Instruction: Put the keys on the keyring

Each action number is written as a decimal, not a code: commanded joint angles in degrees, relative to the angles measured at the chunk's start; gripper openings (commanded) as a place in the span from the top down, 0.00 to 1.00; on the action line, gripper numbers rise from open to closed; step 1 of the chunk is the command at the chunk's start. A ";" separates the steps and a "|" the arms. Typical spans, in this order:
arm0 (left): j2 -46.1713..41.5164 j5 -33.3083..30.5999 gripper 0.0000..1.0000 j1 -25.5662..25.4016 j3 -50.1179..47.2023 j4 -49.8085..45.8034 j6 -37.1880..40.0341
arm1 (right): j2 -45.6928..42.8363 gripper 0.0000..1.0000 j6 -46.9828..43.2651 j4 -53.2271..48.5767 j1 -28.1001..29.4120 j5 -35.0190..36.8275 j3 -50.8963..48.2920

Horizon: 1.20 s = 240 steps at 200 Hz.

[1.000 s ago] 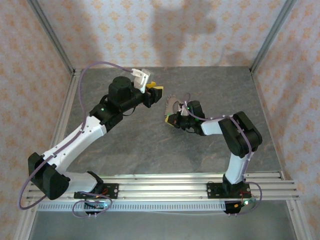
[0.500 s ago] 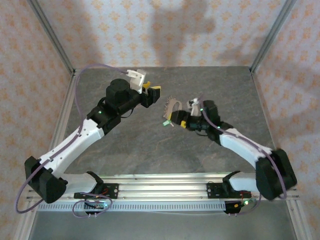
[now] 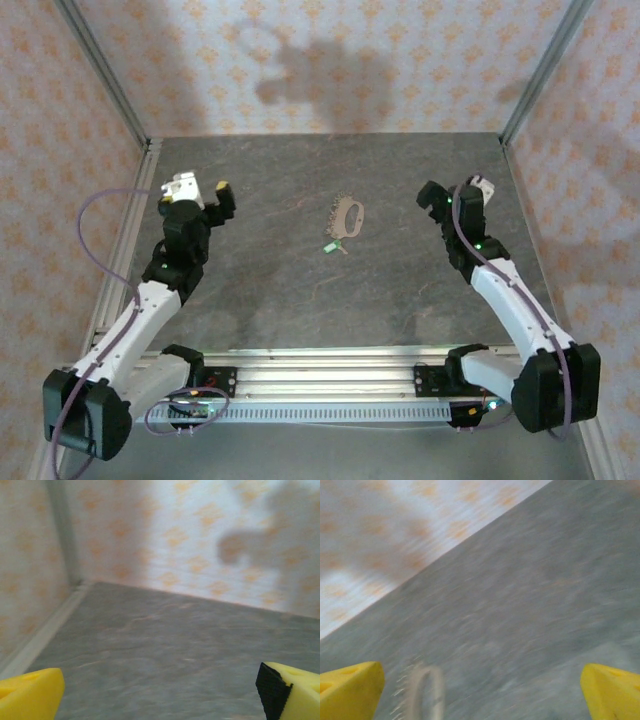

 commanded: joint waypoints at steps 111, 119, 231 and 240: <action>29.38 5.50 0.00 6.84 -13.77 34.57 4.99 | 25.58 0.00 -24.78 67.88 -6.11 2.40 -27.40; 30.15 5.46 0.00 6.76 -14.18 36.82 5.21 | 22.92 0.00 -24.68 53.99 -6.63 -0.67 -23.21; 30.18 5.05 0.00 6.05 -12.56 33.46 6.22 | 23.74 0.01 -25.32 49.48 -8.27 -7.17 -19.82; 30.19 5.05 0.00 5.97 -12.64 33.60 6.28 | 23.29 0.01 -25.43 49.68 -8.28 -7.27 -20.24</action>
